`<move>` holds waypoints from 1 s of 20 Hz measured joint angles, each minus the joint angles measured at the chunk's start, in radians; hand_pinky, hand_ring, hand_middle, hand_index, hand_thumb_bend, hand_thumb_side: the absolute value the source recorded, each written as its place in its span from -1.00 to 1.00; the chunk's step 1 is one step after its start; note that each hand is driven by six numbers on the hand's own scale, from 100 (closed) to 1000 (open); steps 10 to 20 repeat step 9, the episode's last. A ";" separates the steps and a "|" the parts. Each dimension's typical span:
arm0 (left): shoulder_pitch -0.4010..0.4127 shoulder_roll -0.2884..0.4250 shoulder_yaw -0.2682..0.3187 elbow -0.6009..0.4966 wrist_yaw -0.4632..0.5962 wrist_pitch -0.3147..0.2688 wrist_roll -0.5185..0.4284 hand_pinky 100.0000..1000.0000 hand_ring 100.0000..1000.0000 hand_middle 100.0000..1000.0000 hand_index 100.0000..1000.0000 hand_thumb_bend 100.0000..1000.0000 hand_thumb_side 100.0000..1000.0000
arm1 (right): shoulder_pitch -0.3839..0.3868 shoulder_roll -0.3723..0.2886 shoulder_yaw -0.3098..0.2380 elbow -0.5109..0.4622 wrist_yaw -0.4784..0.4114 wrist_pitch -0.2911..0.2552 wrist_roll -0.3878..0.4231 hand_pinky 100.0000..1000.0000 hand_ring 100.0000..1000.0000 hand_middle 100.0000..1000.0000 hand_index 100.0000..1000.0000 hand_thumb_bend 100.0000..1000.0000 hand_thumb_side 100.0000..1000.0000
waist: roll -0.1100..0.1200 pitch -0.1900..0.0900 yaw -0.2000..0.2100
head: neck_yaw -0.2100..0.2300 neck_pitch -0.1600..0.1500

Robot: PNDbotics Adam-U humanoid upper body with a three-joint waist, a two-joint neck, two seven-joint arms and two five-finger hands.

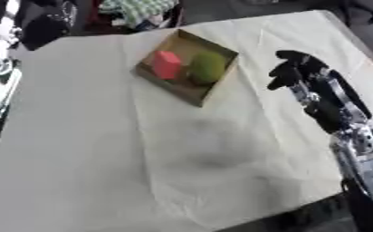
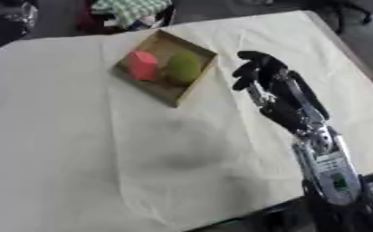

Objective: Pick up objects on the table and place them in the box.

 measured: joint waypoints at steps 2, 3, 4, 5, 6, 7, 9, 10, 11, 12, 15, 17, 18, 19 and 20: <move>0.081 0.009 0.015 -0.095 0.064 0.004 0.011 0.24 0.04 0.05 0.40 -1.00 0.12 | 0.001 0.000 -0.004 0.000 0.000 0.001 -0.003 0.16 0.04 0.11 0.66 -1.00 0.05 | 0.000 0.000 0.008 | -0.001 -0.001; 0.117 0.009 0.023 -0.134 0.089 0.004 0.018 0.24 0.04 0.05 0.40 -1.00 0.14 | 0.001 0.000 -0.006 0.000 0.000 0.001 -0.005 0.16 0.04 0.11 0.66 -1.00 0.05 | 0.000 0.000 0.013 | -0.001 -0.001; 0.149 0.009 0.031 -0.169 0.107 0.003 0.024 0.23 0.04 0.05 0.39 -1.00 0.16 | 0.001 0.000 -0.006 0.000 0.000 0.001 -0.007 0.16 0.04 0.11 0.66 -1.00 0.05 | 0.000 0.000 0.018 | -0.001 -0.002; 0.180 0.007 0.040 -0.202 0.120 0.002 0.029 0.23 0.04 0.05 0.39 -1.00 0.17 | 0.001 -0.001 -0.007 0.000 0.000 0.001 -0.009 0.16 0.04 0.11 0.66 -1.00 0.06 | 0.000 0.000 0.023 | 0.000 -0.002; 0.209 0.005 0.047 -0.228 0.129 0.000 0.034 0.23 0.04 0.05 0.39 -1.00 0.18 | 0.002 -0.001 -0.008 0.000 0.000 0.001 -0.010 0.16 0.04 0.11 0.66 -1.00 0.06 | 0.000 0.000 0.028 | 0.004 -0.002; 0.235 -0.003 0.055 -0.249 0.135 -0.002 0.037 0.23 0.03 0.04 0.38 -1.00 0.19 | 0.002 -0.001 -0.009 0.000 0.000 0.002 -0.011 0.16 0.03 0.10 0.66 -1.00 0.06 | 0.000 0.000 0.033 | 0.009 -0.002; 0.282 -0.030 0.069 -0.283 0.142 -0.008 0.044 0.22 0.01 0.02 0.37 -1.00 0.23 | 0.003 -0.001 -0.011 0.000 0.000 0.004 -0.013 0.15 0.03 0.10 0.66 -1.00 0.07 | 0.000 -0.001 0.039 | 0.021 -0.002; 0.282 -0.030 0.069 -0.283 0.142 -0.008 0.044 0.22 0.01 0.02 0.37 -1.00 0.23 | 0.003 -0.001 -0.011 0.000 0.000 0.004 -0.013 0.15 0.03 0.10 0.66 -1.00 0.07 | 0.000 -0.001 0.039 | 0.021 -0.002; 0.282 -0.030 0.069 -0.283 0.142 -0.008 0.044 0.22 0.01 0.02 0.37 -1.00 0.23 | 0.003 -0.001 -0.011 0.000 0.000 0.004 -0.013 0.15 0.03 0.10 0.66 -1.00 0.07 | 0.000 -0.001 0.039 | 0.021 -0.002; 0.282 -0.030 0.069 -0.283 0.142 -0.008 0.044 0.22 0.01 0.02 0.37 -1.00 0.23 | 0.003 -0.001 -0.011 0.000 0.000 0.004 -0.013 0.15 0.03 0.10 0.66 -1.00 0.07 | 0.000 -0.001 0.039 | 0.021 -0.002; 0.282 -0.030 0.069 -0.283 0.142 -0.008 0.044 0.22 0.01 0.02 0.37 -1.00 0.23 | 0.003 -0.001 -0.011 0.000 0.000 0.004 -0.013 0.15 0.03 0.10 0.66 -1.00 0.07 | 0.000 -0.001 0.039 | 0.021 -0.002; 0.282 -0.030 0.069 -0.283 0.142 -0.008 0.044 0.22 0.01 0.02 0.37 -1.00 0.23 | 0.003 -0.001 -0.011 0.000 0.000 0.004 -0.013 0.15 0.03 0.10 0.66 -1.00 0.07 | 0.000 -0.001 0.039 | 0.021 -0.002; 0.282 -0.030 0.069 -0.283 0.142 -0.008 0.044 0.22 0.01 0.02 0.37 -1.00 0.23 | 0.003 -0.001 -0.011 0.000 0.000 0.004 -0.013 0.15 0.03 0.10 0.66 -1.00 0.07 | 0.000 -0.001 0.039 | 0.021 -0.002; 0.282 -0.030 0.069 -0.283 0.142 -0.008 0.044 0.22 0.01 0.02 0.37 -1.00 0.23 | 0.003 -0.001 -0.011 0.000 0.000 0.004 -0.013 0.15 0.03 0.10 0.66 -1.00 0.07 | 0.000 -0.001 0.039 | 0.021 -0.002; 0.282 -0.030 0.069 -0.283 0.142 -0.008 0.044 0.22 0.01 0.02 0.37 -1.00 0.23 | 0.003 -0.001 -0.011 0.000 0.000 0.004 -0.013 0.15 0.03 0.10 0.66 -1.00 0.07 | 0.000 -0.001 0.039 | 0.021 -0.002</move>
